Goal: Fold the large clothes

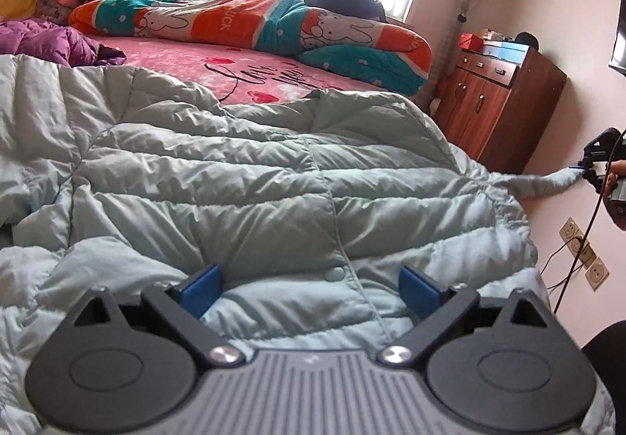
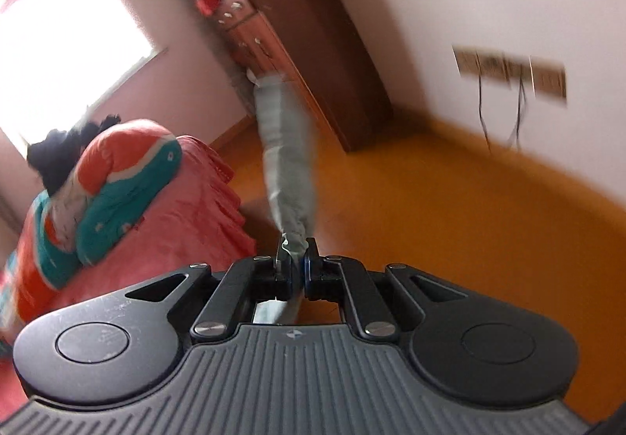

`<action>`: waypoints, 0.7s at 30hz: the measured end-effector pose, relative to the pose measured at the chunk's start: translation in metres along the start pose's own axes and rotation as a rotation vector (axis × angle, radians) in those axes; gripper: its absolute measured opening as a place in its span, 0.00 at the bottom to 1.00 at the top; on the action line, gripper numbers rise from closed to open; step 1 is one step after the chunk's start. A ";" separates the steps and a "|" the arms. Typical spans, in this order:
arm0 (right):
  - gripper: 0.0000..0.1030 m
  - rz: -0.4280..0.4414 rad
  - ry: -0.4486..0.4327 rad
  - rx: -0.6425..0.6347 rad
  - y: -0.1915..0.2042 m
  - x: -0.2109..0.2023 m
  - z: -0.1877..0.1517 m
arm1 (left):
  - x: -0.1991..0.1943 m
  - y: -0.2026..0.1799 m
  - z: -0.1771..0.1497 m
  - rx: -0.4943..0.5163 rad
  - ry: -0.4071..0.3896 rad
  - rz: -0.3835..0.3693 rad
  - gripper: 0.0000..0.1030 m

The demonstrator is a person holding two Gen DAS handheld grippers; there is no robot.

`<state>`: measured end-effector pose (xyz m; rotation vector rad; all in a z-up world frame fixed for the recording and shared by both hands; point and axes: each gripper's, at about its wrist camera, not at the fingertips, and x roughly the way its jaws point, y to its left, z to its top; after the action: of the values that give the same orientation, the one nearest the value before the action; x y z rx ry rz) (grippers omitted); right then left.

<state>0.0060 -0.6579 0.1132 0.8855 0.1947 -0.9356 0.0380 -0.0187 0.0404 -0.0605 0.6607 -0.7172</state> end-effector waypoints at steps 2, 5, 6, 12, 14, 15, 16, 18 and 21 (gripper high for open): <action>0.05 0.045 -0.009 0.017 0.005 -0.004 -0.003 | -0.004 0.002 0.002 -0.020 -0.006 -0.005 0.94; 0.05 0.122 -0.030 0.007 0.027 -0.022 -0.003 | -0.011 0.006 0.007 -0.060 -0.029 -0.010 0.94; 0.05 0.147 -0.039 -0.005 0.037 -0.027 -0.002 | -0.015 0.008 0.010 -0.073 -0.042 -0.012 0.94; 0.06 0.413 -0.077 -0.165 0.139 -0.079 -0.026 | -0.038 0.023 0.025 -0.129 -0.125 0.018 0.94; 0.06 0.526 -0.057 -0.234 0.176 -0.098 -0.048 | -0.044 0.031 0.029 -0.152 -0.145 0.038 0.94; 0.06 0.576 -0.041 -0.273 0.196 -0.102 -0.062 | -0.046 0.034 0.030 -0.159 -0.153 0.051 0.94; 0.06 0.629 -0.019 -0.316 0.215 -0.108 -0.079 | -0.049 0.039 0.032 -0.170 -0.163 0.067 0.94; 0.06 0.724 0.034 -0.405 0.246 -0.119 -0.116 | -0.056 0.049 0.034 -0.198 -0.184 0.091 0.94; 0.06 0.820 0.125 -0.561 0.278 -0.127 -0.179 | -0.062 0.061 0.037 -0.238 -0.214 0.122 0.94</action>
<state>0.1811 -0.3699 0.2216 0.4226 0.1663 -0.0410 0.0615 0.0605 0.0870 -0.3097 0.5366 -0.5040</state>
